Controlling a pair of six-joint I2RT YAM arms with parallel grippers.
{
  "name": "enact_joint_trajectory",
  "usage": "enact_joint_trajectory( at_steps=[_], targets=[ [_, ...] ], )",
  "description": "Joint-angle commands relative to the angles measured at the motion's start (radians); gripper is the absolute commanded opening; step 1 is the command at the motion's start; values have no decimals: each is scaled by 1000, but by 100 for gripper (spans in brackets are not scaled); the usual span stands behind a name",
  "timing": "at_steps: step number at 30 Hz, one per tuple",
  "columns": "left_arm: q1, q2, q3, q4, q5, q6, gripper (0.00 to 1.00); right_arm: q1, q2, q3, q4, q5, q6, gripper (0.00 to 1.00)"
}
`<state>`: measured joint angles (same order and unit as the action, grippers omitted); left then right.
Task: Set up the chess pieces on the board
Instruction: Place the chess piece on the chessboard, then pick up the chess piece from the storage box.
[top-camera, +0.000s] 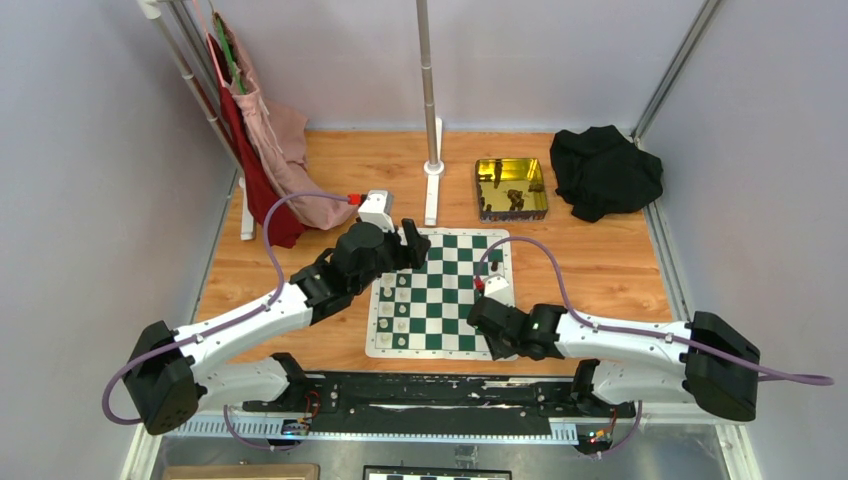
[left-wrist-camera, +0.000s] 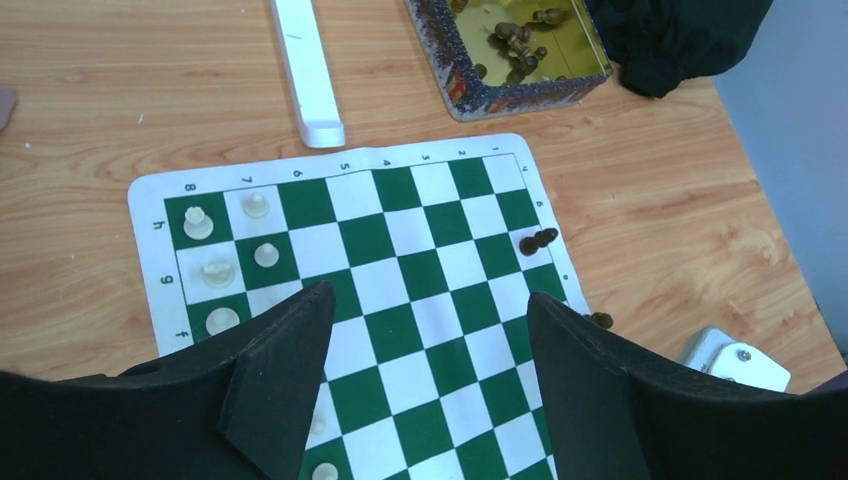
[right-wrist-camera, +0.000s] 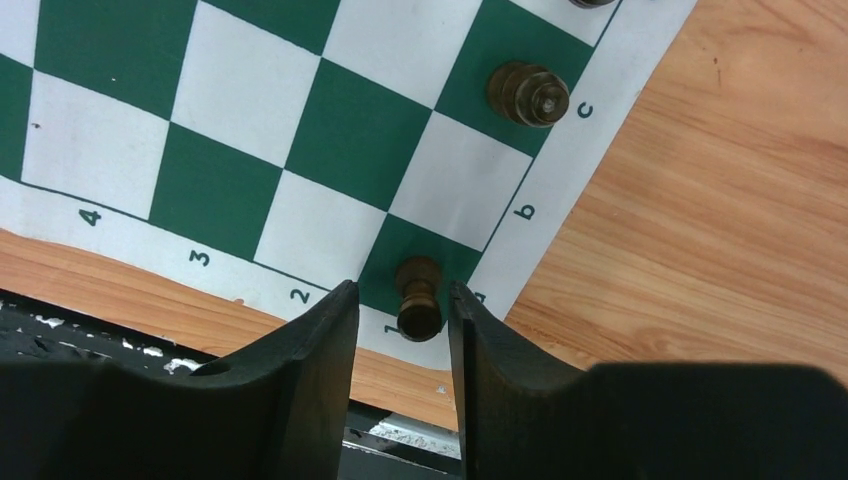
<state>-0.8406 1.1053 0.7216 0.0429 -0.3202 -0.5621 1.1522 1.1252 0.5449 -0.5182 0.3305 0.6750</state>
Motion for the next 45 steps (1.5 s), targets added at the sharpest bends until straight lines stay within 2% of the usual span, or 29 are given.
enact_joint_trajectory(
  at_steps=[1,7,12,18,21,26,33,45],
  targets=[
    [-11,0,-5,17,-20,-13,76,15,-8,0,-5,-7,9,45],
    [-15,-4,-1,17,-22,-14,77,27,-52,58,-76,26,3,46],
    [-15,-17,12,17,-25,-6,77,47,-90,178,-190,87,-18,46],
    [-17,-22,47,16,-36,16,78,38,-98,362,-210,257,-135,48],
    [-15,-2,70,15,-37,28,78,-49,-55,455,-172,264,-242,49],
    [-15,34,109,8,-35,42,78,-278,51,557,-21,143,-410,48],
    [-15,78,160,-6,-69,78,79,-538,313,724,140,-20,-530,46],
    [2,184,216,23,-45,81,80,-759,791,1096,204,-154,-614,41]
  ],
)
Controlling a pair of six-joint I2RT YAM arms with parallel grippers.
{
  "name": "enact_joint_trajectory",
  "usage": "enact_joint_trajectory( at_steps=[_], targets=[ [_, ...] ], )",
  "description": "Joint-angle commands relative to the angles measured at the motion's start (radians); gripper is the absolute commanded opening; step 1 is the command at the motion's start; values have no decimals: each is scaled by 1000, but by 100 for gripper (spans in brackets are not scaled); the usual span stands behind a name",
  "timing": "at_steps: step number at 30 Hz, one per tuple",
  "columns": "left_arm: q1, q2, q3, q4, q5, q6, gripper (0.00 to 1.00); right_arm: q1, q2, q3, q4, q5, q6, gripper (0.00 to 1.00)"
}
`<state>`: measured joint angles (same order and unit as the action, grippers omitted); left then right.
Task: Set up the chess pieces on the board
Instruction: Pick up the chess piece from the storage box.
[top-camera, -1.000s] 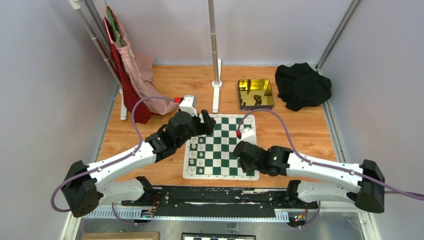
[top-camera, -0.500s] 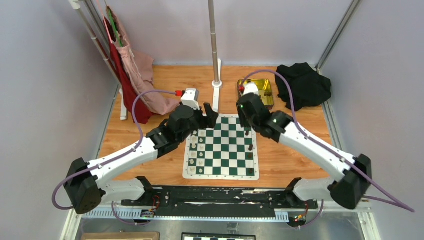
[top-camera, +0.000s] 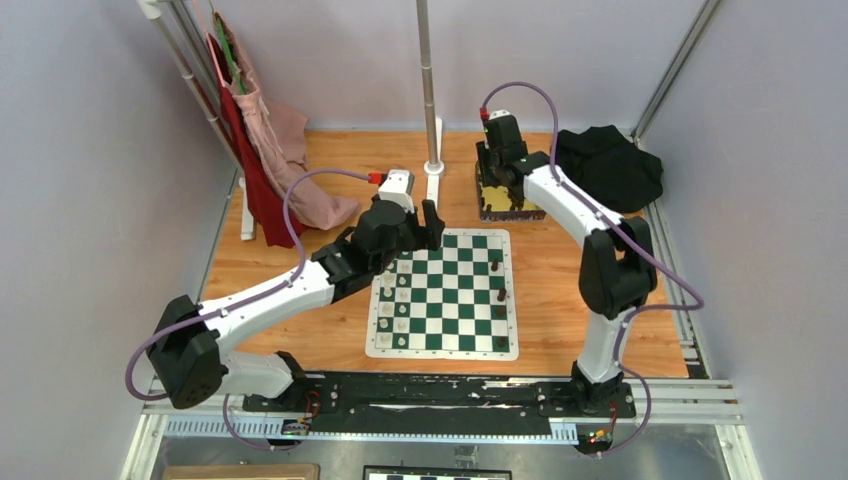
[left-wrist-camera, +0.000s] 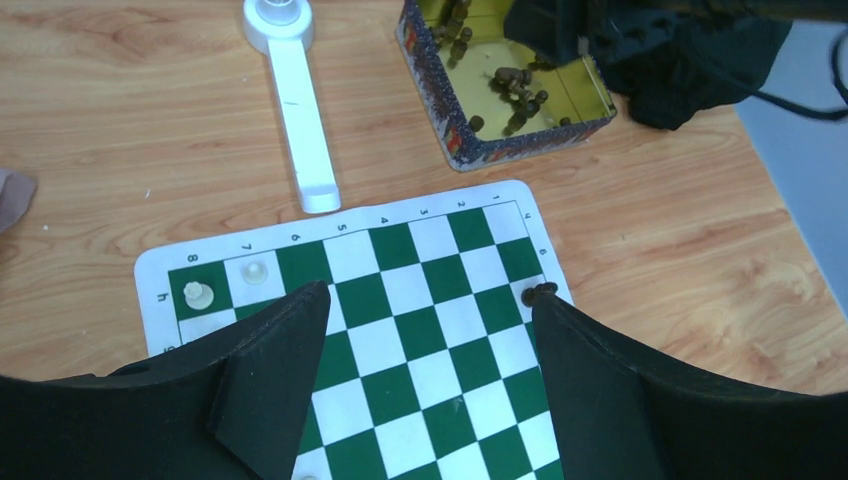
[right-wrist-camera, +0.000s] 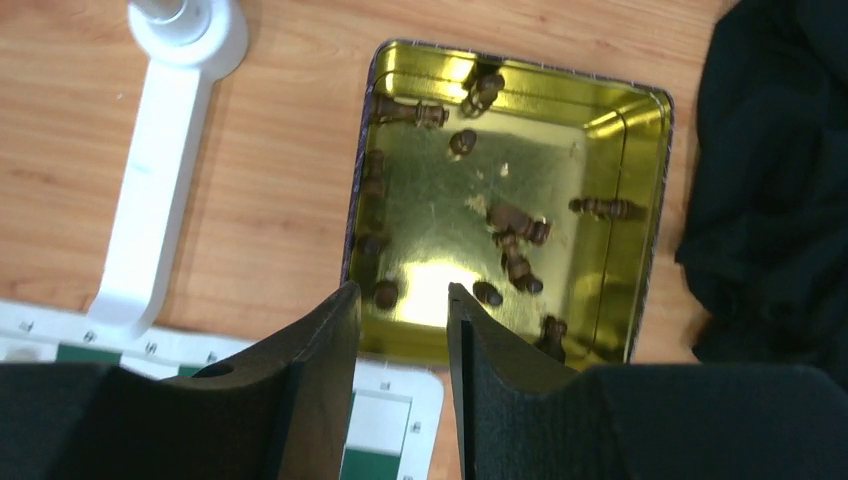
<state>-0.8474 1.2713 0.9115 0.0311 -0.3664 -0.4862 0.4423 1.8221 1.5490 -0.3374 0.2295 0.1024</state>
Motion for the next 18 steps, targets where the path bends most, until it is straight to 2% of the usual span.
enact_joint_trajectory(
  at_steps=[1,9,18],
  targets=[
    [14,21,26,41,7,3,80,-58,126,117,23,-63,-43,41],
    [49,33,33,65,33,3,80,-119,322,272,17,-103,-62,40],
    [76,71,41,86,62,3,80,-149,430,367,1,-123,-67,39]
  ],
)
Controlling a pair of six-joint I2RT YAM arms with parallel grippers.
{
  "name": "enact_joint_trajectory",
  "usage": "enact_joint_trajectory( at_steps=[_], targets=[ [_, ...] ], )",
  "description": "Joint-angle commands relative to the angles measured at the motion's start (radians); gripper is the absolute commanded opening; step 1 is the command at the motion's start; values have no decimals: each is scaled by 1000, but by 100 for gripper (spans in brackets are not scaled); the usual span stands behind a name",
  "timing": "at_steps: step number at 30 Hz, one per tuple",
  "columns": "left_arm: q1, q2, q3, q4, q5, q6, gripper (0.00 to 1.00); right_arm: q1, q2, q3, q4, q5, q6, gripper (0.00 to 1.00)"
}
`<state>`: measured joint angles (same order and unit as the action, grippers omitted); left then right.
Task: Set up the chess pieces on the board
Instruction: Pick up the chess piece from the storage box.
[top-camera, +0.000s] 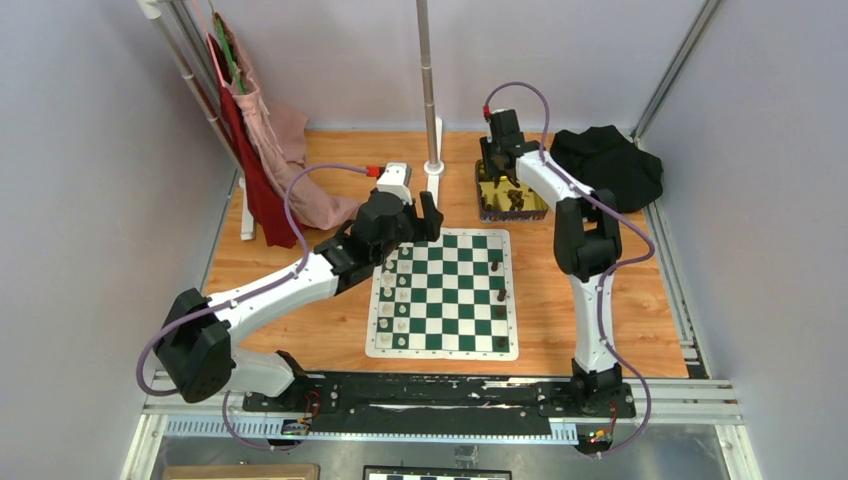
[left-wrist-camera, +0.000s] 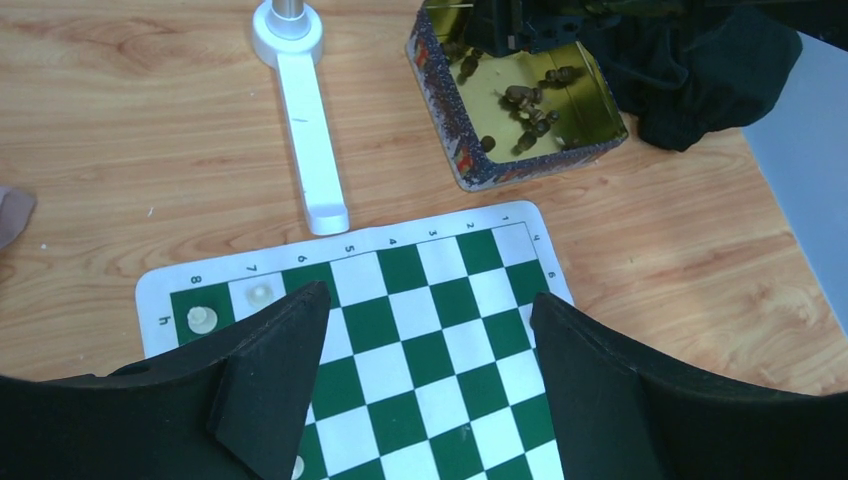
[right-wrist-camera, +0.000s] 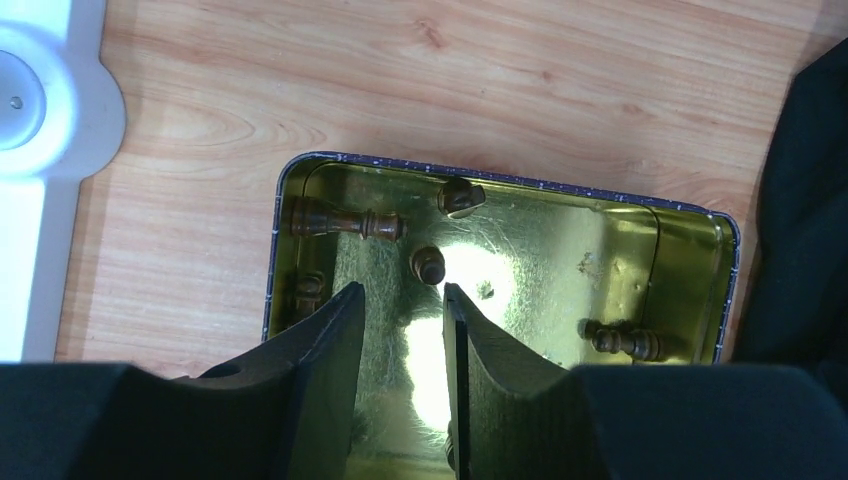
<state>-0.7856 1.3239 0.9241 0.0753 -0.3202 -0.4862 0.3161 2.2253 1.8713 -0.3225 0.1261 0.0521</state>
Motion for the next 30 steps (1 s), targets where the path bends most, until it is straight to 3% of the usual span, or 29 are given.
enact_joint_trajectory(
  at_steps=[1,30],
  targets=[
    [17,22,27,43,19,3,80,-27,33,48,-14,-23,-16,39],
    [46,54,25,55,37,-5,80,-57,126,90,-9,-63,-11,32]
  ],
)
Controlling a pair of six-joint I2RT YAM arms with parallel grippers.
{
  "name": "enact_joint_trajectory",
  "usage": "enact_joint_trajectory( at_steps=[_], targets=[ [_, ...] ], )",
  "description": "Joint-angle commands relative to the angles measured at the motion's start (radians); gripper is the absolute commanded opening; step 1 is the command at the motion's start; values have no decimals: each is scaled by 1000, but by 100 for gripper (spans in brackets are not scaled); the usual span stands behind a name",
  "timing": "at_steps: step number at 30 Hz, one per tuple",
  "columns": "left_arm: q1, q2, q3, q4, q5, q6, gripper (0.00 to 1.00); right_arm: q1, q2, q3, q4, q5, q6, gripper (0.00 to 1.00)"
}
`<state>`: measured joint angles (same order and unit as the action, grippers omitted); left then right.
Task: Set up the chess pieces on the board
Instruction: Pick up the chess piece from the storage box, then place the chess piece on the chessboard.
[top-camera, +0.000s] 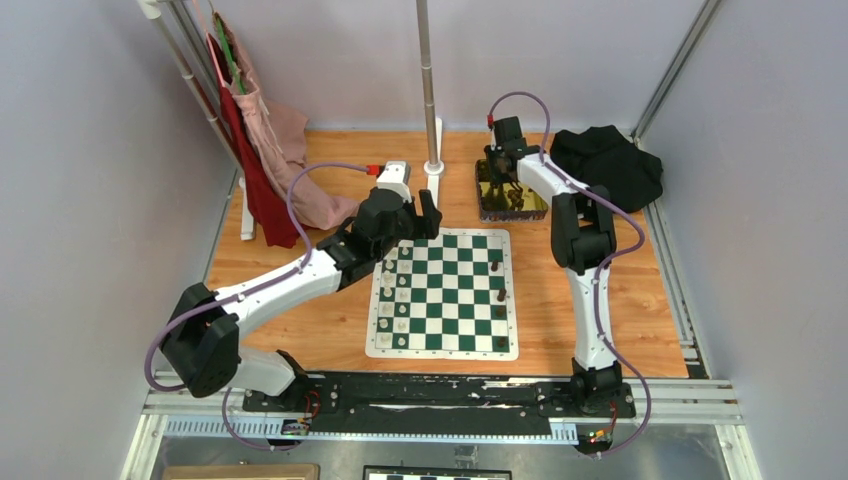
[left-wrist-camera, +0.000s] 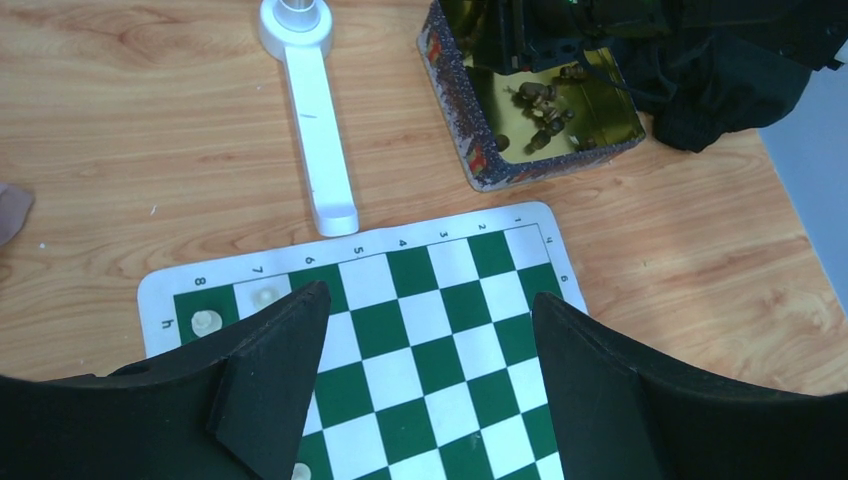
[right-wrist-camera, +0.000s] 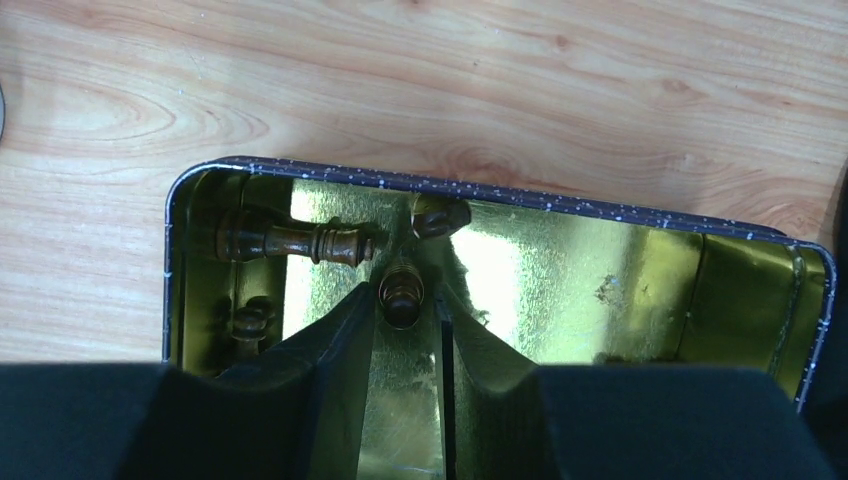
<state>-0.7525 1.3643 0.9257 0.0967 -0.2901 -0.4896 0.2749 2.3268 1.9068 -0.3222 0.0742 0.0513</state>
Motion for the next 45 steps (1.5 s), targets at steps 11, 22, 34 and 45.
enact_joint_trajectory(
  at_steps=[11,22,34,45],
  targets=[
    [19,33,24,38,22,-10,80,-16,20,57,-14,-14,-23,5],
    [19,-19,-5,18,22,-28,79,-16,-101,-51,32,-26,-23,0],
    [19,-103,-61,-12,-9,-34,79,22,-313,-254,51,-22,-13,0],
    [18,-146,-103,-22,1,-38,78,172,-560,-536,25,45,20,0]
  ],
)
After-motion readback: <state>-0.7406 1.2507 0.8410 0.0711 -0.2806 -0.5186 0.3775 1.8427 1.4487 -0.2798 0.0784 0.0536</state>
